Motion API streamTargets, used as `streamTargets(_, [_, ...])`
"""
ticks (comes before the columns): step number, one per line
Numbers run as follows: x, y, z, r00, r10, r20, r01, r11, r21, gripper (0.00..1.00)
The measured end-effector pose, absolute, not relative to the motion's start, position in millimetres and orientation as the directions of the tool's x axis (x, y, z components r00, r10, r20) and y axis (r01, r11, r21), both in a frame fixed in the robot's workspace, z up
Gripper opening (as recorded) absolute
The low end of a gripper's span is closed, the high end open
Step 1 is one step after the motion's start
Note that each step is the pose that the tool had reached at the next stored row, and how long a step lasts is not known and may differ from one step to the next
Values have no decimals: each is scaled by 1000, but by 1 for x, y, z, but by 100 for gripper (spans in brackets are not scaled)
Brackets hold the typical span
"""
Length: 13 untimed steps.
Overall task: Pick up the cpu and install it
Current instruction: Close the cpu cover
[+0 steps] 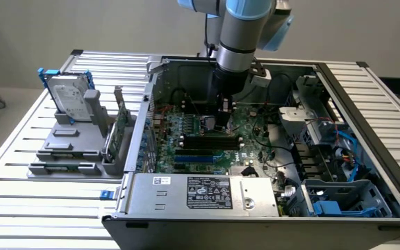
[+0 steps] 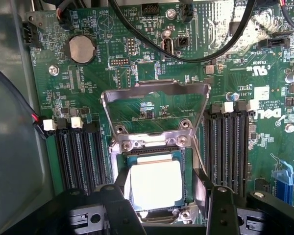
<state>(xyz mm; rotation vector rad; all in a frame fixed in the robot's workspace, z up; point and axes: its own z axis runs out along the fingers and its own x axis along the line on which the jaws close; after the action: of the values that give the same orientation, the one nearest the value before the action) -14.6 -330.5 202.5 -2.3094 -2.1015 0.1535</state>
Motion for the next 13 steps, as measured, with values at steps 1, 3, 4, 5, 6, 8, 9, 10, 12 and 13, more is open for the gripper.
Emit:
streamTargets(1, [-15,-331,202,93,994,-65,992,-98,-78,62])
streamTargets(3, [-15,-331,202,95,993,-71,992,-100,-78,62])
streamTargets(4, [-15,-331,202,96,993,-73,992,-102,-78,62])
streamTargets(5, [-15,-331,203,97,992,-75,992,-103,-78,62])
streamTargets(6, [-15,-331,203,98,992,-76,991,-104,-78,62])
streamTargets(8, [-15,-331,203,99,992,-76,991,-105,-78,62])
streamTargets(9, [-15,-331,203,99,992,-76,991,-105,-78,62])
streamTargets(10, [-15,-331,204,99,992,-76,991,-105,-78,62])
streamTargets(12, [-15,-331,205,99,992,-76,991,-105,-78,62])
streamTargets(13, [-15,-331,205,99,992,-76,991,-105,-78,62])
